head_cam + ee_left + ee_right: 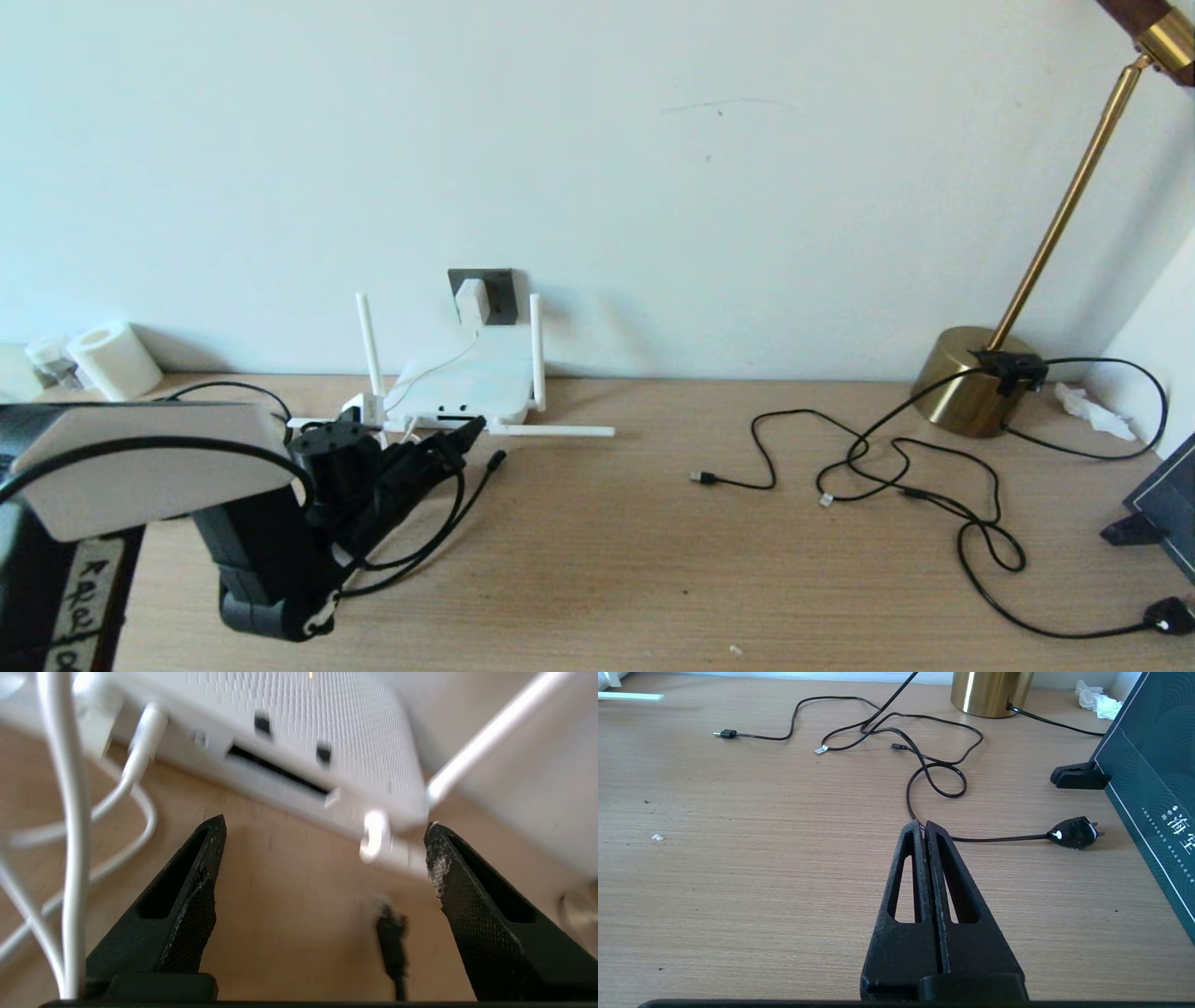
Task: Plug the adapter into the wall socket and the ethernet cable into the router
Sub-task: Hand it to the other hand
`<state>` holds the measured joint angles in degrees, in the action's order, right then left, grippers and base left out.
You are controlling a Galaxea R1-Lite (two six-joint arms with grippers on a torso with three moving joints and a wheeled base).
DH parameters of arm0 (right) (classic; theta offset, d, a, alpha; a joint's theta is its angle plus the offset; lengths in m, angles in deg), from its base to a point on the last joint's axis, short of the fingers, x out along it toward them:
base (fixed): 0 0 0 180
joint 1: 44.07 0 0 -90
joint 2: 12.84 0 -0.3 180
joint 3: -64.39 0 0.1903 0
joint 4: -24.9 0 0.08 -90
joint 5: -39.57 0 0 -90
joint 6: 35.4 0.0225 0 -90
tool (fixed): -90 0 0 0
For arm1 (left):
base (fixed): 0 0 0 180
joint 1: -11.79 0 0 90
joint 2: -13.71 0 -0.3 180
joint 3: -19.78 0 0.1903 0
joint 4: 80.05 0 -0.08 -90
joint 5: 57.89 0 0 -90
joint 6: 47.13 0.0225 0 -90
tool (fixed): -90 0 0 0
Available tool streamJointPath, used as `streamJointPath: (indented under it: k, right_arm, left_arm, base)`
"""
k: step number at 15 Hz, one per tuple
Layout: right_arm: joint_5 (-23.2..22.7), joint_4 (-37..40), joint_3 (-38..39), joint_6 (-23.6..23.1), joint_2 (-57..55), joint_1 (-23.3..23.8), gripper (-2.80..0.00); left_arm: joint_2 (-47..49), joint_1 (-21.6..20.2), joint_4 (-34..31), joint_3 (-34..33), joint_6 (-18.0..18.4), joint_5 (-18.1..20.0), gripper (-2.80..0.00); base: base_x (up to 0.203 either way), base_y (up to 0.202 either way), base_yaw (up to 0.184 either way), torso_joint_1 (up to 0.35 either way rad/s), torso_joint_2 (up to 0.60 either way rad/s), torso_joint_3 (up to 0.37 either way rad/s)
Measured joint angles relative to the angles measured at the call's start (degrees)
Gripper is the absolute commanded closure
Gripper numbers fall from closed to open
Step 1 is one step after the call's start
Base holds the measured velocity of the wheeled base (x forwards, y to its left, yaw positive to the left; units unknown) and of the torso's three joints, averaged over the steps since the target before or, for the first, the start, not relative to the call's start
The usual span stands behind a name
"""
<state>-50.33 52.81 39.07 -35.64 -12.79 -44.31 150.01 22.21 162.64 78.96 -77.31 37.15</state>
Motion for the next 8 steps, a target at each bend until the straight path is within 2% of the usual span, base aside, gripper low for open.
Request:
streamJointPath:
  k: [3, 5, 6, 8]
  right_arm:
    - [0.0, 0.0, 0.0, 0.0, 0.0, 0.0, 0.0]
    - [0.0, 0.0, 0.0, 0.0, 0.0, 0.0, 0.0]
    - [0.0, 0.0, 0.0, 0.0, 0.0, 0.0, 0.0]
    - [0.0, 0.0, 0.0, 0.0, 0.0, 0.0, 0.0]
  left_arm:
    - [-5.4, 0.3, -4.9, -3.8, 3.2, 0.0, -2.8]
    - [-10.8, 0.4, -12.4, -4.0, 7.2, 0.0, -2.8]
    - [-13.4, 0.4, -16.2, -3.4, 11.0, -0.1, -2.8]
    - [-17.8, 0.5, -22.6, -0.7, 24.0, -0.9, -2.8]
  base:
    - [0.0, 0.0, 0.0, 0.0, 0.0, 0.0]
    - [0.0, 0.0, 0.0, 0.0, 0.0, 0.0]
    - [0.0, 0.0, 0.0, 0.0, 0.0, 0.0]
    - [0.0, 0.0, 0.0, 0.0, 0.0, 0.0]
